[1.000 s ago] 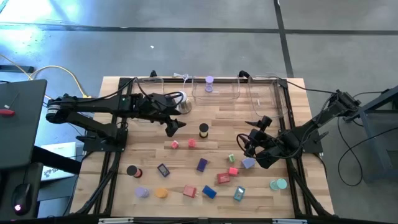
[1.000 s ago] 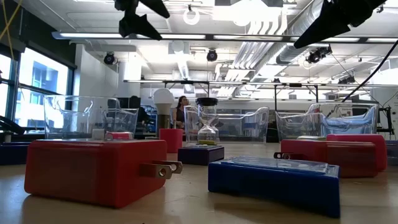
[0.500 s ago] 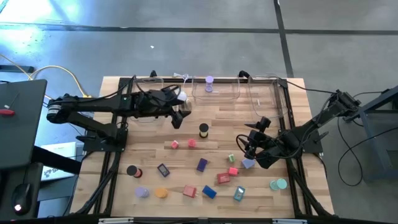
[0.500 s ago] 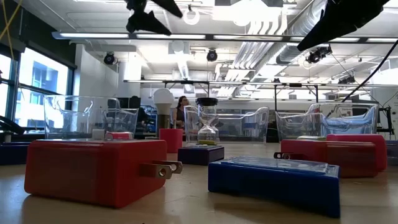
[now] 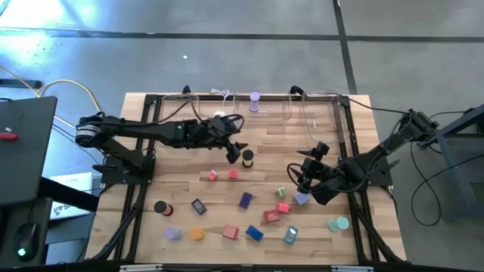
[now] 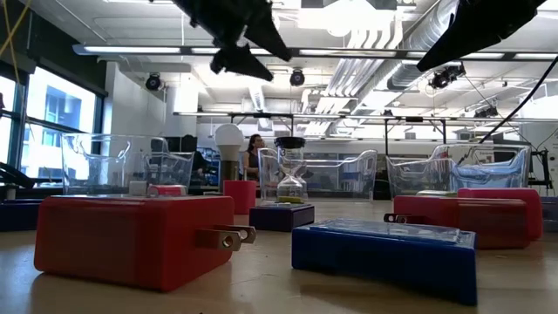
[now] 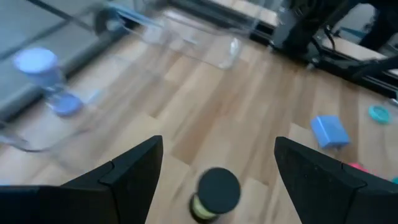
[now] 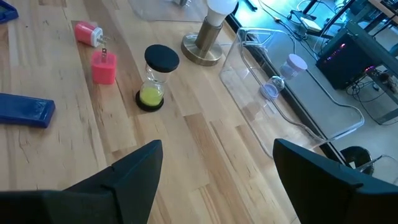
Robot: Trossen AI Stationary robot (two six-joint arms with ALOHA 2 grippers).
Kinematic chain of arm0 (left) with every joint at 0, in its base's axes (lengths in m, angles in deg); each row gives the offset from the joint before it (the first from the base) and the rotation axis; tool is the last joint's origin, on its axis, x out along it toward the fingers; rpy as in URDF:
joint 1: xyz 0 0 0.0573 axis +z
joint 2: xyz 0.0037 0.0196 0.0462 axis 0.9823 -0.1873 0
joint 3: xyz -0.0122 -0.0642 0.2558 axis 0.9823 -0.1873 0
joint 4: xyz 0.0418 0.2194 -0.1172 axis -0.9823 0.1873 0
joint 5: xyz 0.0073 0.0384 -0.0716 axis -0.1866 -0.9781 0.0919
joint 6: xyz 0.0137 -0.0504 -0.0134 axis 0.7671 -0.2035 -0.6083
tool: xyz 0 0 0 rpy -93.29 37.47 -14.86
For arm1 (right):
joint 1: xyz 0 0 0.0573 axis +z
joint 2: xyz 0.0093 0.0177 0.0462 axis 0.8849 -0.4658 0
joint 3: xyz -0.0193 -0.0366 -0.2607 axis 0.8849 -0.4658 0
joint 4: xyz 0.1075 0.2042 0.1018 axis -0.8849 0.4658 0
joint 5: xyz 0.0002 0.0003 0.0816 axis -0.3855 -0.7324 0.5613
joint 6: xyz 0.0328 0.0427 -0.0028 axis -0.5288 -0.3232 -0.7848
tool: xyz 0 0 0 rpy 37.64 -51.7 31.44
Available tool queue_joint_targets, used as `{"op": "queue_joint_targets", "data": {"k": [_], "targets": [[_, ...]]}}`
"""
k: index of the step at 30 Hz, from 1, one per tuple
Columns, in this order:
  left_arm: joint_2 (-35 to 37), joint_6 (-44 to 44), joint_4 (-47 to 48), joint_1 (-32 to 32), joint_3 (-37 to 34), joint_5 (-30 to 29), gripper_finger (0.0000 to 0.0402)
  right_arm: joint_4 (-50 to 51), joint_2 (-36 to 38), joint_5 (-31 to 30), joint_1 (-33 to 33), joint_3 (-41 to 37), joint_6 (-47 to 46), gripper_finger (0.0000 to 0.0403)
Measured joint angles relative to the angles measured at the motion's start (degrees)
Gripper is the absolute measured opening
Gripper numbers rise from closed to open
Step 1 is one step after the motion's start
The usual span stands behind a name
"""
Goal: Pick & Place Office items
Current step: Put the green hourglass into the middle transparent bin
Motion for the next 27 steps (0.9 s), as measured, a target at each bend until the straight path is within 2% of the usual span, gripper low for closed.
{"op": "queue_joint_targets", "data": {"k": [5, 9, 16, 23, 27], "targets": [[-4.64, 5.16, -2.94, 0.0, 0.0, 8.48, 0.0301, -0.04, 0.0, 0.11, 0.0, 0.0, 0.0, 0.0295], [-7.55, 10.68, -3.55, -0.24, -0.02, 11.82, 0.0301, -0.63, 0.0, 0.11, 0.0, -0.92, 0.02, 0.0295], [-10.98, 14.66, -6.21, -0.85, -0.02, 12.38, 0.0301, -1.85, 0.0, -0.02, 0.0, -2.15, 0.45, 0.0295], [-11.17, 21.86, -6.21, -1.49, -0.02, 12.23, 0.0301, -1.99, 0.0, -0.02, 0.02, -2.16, 0.61, 0.0295], [-11.17, 22.77, -5.74, -1.49, -0.02, 12.21, 0.0301, -1.99, 0.0, 0.07, 0.01, -2.16, 0.63, 0.0295]]}}
